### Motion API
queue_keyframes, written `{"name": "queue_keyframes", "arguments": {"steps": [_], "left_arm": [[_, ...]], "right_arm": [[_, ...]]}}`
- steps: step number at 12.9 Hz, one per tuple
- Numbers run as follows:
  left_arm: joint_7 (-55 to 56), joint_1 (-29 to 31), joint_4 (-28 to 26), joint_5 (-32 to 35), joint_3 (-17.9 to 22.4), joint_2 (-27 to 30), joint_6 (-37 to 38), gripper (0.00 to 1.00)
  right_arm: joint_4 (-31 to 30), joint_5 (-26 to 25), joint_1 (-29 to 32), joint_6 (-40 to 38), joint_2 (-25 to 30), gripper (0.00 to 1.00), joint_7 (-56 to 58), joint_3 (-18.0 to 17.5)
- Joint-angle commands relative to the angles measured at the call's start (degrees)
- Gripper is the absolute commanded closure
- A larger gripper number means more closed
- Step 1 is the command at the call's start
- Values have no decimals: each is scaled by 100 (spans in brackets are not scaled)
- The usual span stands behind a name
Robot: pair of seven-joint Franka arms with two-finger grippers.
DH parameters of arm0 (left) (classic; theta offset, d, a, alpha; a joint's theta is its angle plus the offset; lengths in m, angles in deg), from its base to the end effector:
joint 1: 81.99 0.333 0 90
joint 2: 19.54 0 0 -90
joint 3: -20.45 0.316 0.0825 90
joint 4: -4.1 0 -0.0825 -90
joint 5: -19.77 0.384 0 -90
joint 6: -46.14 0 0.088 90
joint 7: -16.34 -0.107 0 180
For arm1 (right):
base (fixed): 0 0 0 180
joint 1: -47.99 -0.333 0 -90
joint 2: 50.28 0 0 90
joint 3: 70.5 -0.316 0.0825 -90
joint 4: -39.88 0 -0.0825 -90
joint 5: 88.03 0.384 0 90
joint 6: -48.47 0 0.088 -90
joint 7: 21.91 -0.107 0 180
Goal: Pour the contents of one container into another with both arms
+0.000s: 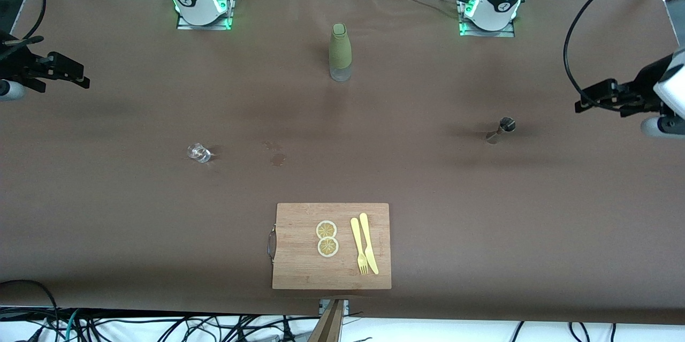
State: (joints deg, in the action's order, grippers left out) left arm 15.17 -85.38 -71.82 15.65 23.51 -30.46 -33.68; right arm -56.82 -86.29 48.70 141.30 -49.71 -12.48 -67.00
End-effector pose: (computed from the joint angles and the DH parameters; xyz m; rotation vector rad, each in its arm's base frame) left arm 0.5938 -0.0155 0.6146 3.0732 -0.0536 -0.1875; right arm 0.5504 -0.0375 0.5790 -3.0999 -0.1377 0.0831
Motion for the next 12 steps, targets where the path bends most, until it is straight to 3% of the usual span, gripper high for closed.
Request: {"name": "queue_keyframes", "arguments": {"steps": [1, 2, 7, 12], "left_arm": [[170, -4, -45, 463, -287, 152, 256, 0], [178, -4, -54, 717, -427, 152, 257, 0], [152, 207, -63, 658, -455, 73, -288, 0], [196, 365, -19, 306, -481, -33, -280, 0]], "right_arm": [[37, -191, -53, 17, 66, 0, -361, -130], [46, -218, -123, 25, 48, 0, -397, -139], [116, -201, -141, 52, -127, 0, -433, -130], [160, -201, -168, 16, -128, 0, -424, -156]]}}
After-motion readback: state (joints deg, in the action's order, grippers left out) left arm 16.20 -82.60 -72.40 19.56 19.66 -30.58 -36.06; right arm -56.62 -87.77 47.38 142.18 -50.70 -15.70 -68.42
